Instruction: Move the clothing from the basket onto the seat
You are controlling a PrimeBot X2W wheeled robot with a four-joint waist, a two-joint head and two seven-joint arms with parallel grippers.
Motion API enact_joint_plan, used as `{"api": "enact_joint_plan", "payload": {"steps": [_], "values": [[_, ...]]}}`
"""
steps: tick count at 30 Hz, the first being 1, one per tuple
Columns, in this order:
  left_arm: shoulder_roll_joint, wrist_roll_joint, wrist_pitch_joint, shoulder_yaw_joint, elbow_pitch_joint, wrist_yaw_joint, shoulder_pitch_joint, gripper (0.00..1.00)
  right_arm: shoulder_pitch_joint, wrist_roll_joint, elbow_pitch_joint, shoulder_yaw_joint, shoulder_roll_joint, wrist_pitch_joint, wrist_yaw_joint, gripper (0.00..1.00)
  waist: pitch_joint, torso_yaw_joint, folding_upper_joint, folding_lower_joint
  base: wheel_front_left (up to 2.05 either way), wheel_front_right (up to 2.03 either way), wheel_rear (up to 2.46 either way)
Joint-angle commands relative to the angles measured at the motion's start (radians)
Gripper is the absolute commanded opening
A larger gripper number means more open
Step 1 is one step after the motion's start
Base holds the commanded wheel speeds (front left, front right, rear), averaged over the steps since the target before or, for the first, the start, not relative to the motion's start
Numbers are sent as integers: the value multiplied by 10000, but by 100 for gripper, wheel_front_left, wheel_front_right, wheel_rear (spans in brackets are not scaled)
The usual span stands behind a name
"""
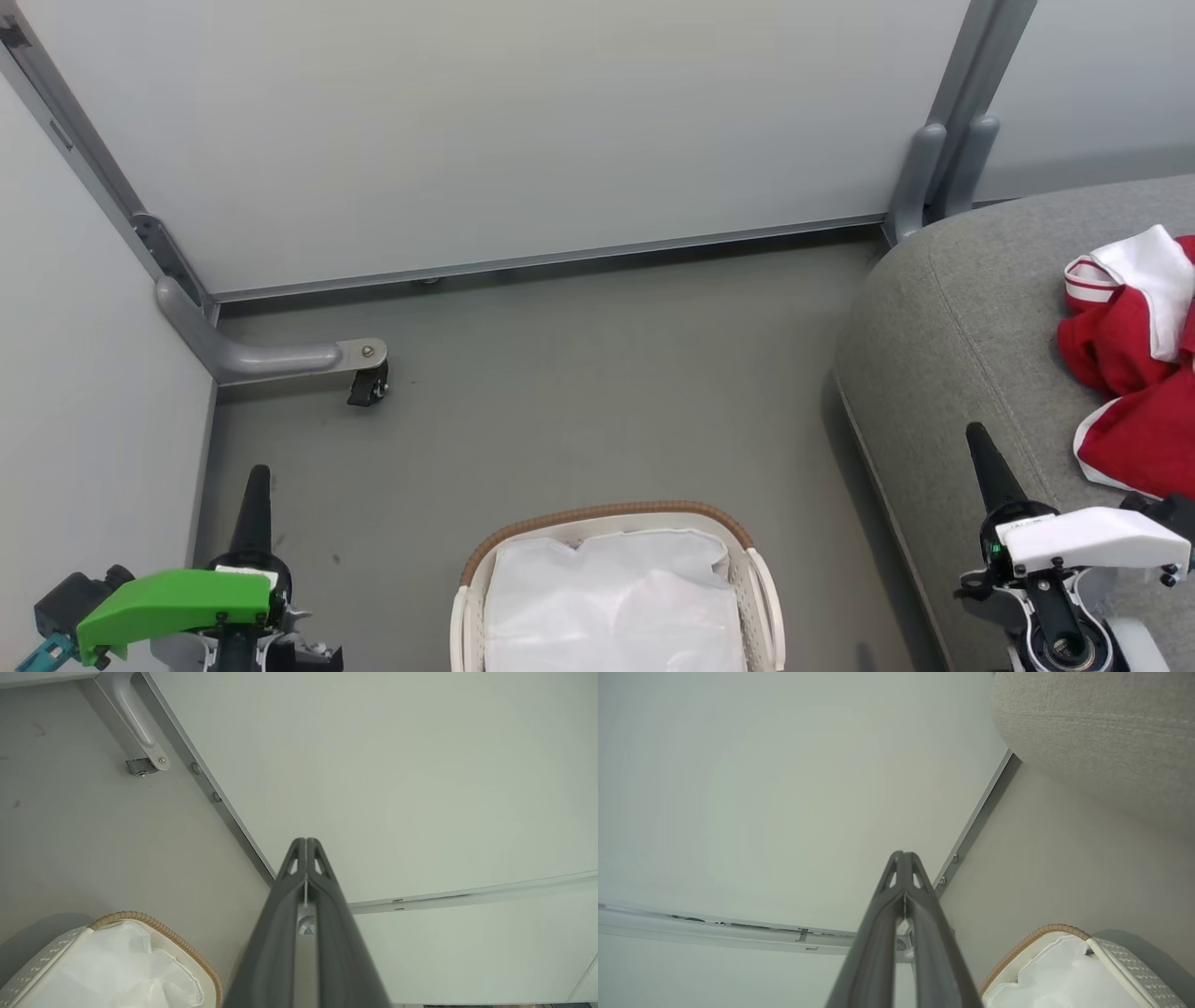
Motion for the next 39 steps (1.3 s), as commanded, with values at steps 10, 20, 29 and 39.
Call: {"api": "enact_joint_plan", "payload": {"steps": [10, 20, 29, 39], "values": [[6, -923, 272, 147, -149, -29, -283, 0, 64, 1029, -181, -100, -71, 283, -4, 0, -45, -80, 0, 0, 0, 0, 0], [-7, -1633, 484, 234, -213, -32, -350, 0, 92, 1826, -255, -144, -77, 484, -5, 0, -87, -155, 0, 0, 0, 0, 0], [-20, -2291, 682, 319, -271, -35, -373, 0, 115, 2557, -314, -188, -83, 684, -6, 0, -129, -230, 0, 0, 0, 0, 0], [-34, -2899, 869, 389, -313, -38, -417, 0, 144, 3238, -368, -232, -88, 858, -5, 0, -171, -305, 0, 0, 0, 0, 0]]}}
